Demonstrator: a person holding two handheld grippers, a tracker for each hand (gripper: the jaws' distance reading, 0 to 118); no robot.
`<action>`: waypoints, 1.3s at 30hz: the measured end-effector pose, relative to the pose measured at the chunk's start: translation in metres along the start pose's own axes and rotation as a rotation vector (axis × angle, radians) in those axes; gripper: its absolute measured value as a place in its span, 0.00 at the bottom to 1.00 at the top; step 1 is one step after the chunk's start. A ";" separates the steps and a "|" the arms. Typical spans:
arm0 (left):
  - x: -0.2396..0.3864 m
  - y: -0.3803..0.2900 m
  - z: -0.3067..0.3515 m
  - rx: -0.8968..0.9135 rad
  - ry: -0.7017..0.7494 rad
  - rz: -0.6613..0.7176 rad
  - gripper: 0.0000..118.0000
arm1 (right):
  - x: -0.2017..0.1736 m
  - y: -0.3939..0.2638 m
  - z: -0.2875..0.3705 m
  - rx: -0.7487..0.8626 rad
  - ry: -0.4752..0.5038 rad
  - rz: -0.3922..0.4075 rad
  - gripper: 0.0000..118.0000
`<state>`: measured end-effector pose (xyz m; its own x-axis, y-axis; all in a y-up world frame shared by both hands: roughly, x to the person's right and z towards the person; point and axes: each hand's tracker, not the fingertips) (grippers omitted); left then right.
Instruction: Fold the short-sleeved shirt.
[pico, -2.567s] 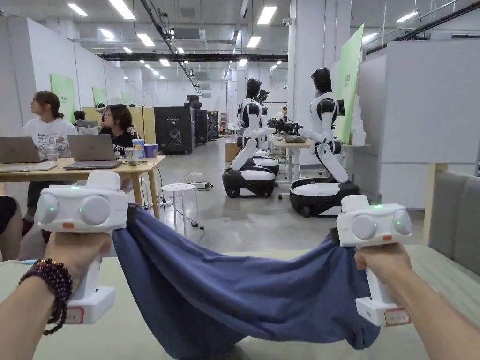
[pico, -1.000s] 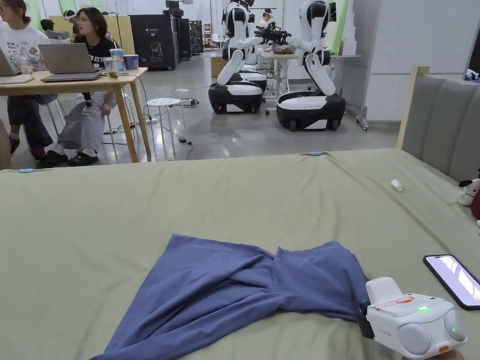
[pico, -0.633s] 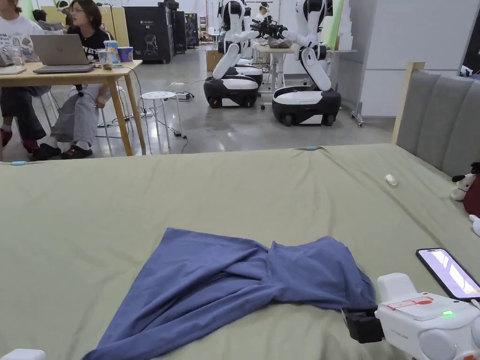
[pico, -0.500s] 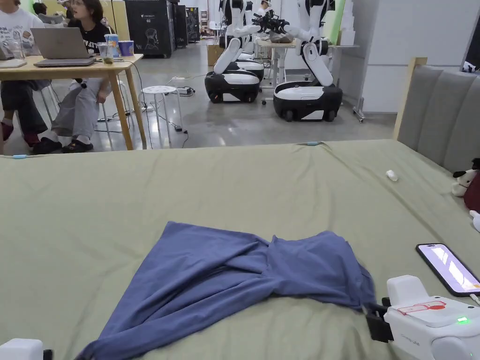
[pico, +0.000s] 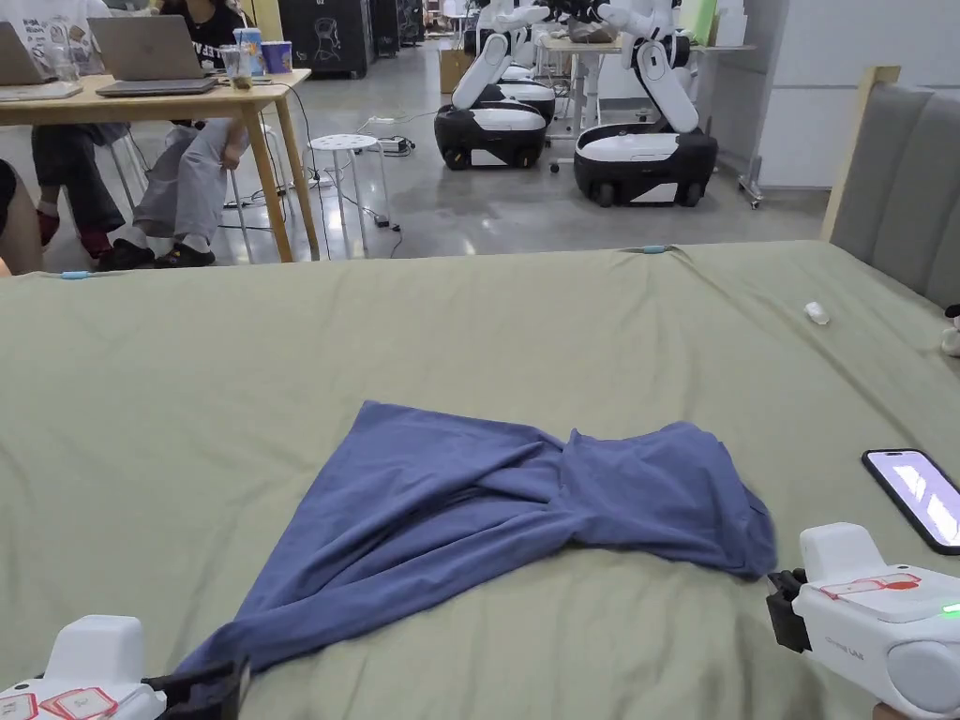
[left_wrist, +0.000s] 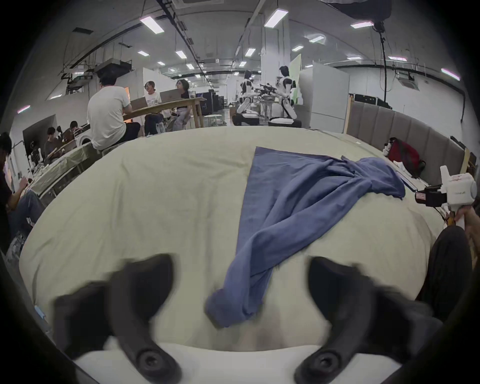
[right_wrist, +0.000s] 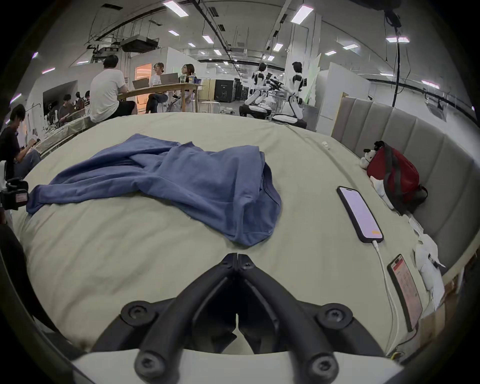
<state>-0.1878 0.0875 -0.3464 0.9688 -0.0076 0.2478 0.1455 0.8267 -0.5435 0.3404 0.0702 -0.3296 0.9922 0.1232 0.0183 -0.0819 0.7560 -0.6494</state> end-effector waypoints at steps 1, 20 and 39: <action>0.000 -0.001 0.001 0.003 -0.001 0.004 1.00 | -0.001 0.000 0.000 0.000 0.001 0.003 0.00; -0.003 -0.022 -0.021 -0.040 -0.016 0.005 0.04 | 0.002 0.000 0.013 0.013 0.011 0.001 0.00; 0.005 -0.016 -0.021 -0.048 -0.014 -0.008 0.04 | 0.038 0.070 -0.065 0.028 0.122 -0.003 0.65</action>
<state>-0.1811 0.0630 -0.3532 0.9647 -0.0065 0.2631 0.1633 0.7988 -0.5790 0.3781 0.0859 -0.4233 0.9964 0.0428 -0.0737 -0.0797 0.7740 -0.6281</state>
